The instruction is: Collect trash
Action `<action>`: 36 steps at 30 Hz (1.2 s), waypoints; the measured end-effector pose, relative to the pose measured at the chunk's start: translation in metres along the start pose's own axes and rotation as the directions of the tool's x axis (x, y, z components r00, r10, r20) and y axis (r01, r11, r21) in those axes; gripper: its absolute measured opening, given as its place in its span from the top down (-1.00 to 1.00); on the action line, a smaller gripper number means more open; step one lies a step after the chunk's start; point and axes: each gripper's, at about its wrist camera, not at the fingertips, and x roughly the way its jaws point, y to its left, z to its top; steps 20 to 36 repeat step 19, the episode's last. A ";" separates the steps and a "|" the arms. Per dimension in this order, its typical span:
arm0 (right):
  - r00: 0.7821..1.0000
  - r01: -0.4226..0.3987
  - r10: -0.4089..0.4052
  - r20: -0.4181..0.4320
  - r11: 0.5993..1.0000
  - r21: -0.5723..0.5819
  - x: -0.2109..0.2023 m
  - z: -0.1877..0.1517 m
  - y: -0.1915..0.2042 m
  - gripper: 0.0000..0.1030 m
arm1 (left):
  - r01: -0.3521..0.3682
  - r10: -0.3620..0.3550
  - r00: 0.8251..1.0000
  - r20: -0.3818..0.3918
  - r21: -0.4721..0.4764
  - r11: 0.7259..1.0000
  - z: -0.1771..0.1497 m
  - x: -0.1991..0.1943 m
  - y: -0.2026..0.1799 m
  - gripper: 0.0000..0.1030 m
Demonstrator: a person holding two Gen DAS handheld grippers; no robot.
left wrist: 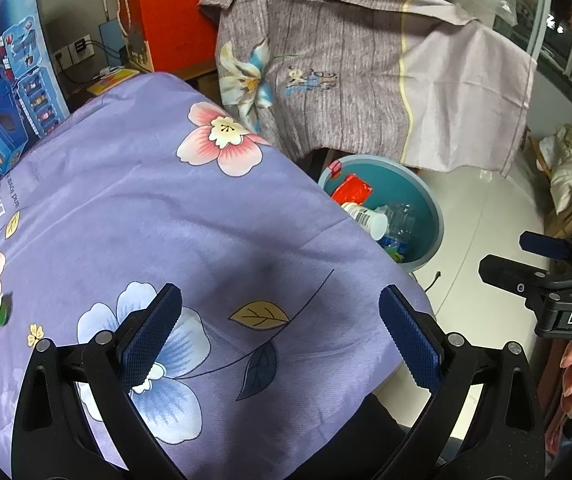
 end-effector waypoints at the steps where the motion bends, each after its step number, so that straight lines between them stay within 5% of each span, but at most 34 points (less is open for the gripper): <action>1: 1.000 0.000 0.000 0.000 1.000 0.000 0.000 0.000 0.000 -0.87 | 0.000 0.000 1.000 -0.002 -0.002 1.000 0.000 0.001 0.000 -0.92; 36: 1.000 0.008 -0.008 -0.003 1.000 0.001 0.005 0.000 -0.001 -0.87 | -0.043 0.042 0.999 -0.028 -0.029 0.999 -0.003 0.009 0.006 -0.92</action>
